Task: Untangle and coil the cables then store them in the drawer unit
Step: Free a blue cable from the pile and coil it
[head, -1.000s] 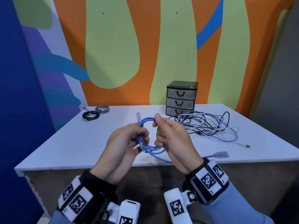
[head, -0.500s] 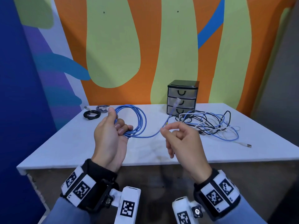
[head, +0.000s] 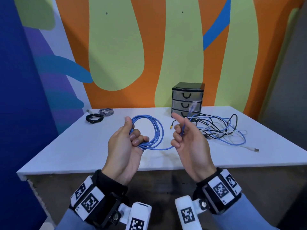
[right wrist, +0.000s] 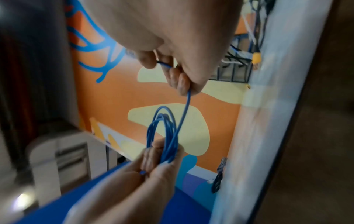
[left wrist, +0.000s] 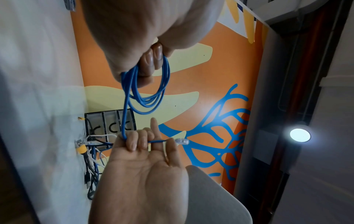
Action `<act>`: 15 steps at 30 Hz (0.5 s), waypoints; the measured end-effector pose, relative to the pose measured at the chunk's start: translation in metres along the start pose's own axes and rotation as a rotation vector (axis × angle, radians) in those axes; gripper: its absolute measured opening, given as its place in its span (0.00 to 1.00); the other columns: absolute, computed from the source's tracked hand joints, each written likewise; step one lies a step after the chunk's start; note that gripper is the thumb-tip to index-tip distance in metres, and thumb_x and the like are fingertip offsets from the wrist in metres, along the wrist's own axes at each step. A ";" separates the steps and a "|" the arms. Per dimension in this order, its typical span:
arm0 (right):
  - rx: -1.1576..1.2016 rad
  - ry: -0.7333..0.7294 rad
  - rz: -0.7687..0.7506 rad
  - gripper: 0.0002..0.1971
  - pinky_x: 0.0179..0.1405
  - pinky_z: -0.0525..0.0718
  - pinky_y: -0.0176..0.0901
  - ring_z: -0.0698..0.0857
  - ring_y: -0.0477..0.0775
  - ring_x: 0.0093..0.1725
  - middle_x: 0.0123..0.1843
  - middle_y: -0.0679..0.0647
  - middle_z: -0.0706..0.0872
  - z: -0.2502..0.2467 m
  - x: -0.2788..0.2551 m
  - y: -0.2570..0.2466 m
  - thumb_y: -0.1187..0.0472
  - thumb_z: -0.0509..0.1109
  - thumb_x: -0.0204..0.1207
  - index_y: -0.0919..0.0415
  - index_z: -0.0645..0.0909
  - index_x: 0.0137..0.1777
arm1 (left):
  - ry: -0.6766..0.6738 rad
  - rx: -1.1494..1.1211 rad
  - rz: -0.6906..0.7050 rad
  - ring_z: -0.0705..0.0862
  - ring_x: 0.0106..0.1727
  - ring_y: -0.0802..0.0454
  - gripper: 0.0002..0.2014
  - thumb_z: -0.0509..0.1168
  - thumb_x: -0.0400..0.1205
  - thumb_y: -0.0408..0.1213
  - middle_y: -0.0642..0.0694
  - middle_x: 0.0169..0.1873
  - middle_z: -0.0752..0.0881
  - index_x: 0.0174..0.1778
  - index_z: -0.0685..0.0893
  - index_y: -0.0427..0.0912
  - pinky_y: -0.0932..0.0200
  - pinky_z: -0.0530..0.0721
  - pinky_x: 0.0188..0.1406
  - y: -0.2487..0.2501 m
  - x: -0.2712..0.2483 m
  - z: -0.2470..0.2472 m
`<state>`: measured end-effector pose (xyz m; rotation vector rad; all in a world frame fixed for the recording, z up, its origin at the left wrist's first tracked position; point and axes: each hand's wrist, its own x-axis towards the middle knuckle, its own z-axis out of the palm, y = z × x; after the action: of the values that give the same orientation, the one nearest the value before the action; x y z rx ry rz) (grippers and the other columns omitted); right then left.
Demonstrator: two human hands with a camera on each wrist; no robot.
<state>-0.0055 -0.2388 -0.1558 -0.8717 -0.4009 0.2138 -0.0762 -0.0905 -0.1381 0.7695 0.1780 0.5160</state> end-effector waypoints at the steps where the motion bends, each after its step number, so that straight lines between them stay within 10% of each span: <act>1: -0.047 -0.039 -0.018 0.19 0.36 0.62 0.44 0.64 0.48 0.35 0.43 0.53 0.67 0.000 -0.001 0.000 0.55 0.58 0.92 0.59 0.87 0.71 | 0.000 0.000 0.002 0.59 0.26 0.53 0.14 0.63 0.94 0.46 0.49 0.30 0.58 0.46 0.78 0.42 0.54 0.81 0.45 0.001 0.000 0.000; 9: -0.968 -0.011 -0.618 0.09 0.40 0.77 0.37 0.81 0.51 0.40 0.37 0.50 0.78 0.000 -0.012 0.008 0.61 0.78 0.83 0.53 0.94 0.61 | -0.019 0.037 0.010 0.61 0.27 0.53 0.15 0.63 0.93 0.47 0.49 0.29 0.60 0.45 0.75 0.43 0.52 0.78 0.46 -0.001 -0.004 0.002; 15: -1.272 -0.031 -0.493 0.21 0.40 0.73 0.45 0.76 0.48 0.35 0.30 0.44 0.74 0.008 -0.006 0.001 0.51 0.73 0.85 0.52 0.82 0.77 | -0.114 0.164 0.015 0.58 0.28 0.52 0.16 0.63 0.94 0.46 0.49 0.28 0.60 0.43 0.75 0.41 0.53 0.78 0.42 -0.003 -0.016 0.008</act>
<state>-0.0143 -0.2347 -0.1537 -1.9640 -0.7825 -0.5623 -0.0855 -0.1054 -0.1348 0.9589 0.1091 0.4744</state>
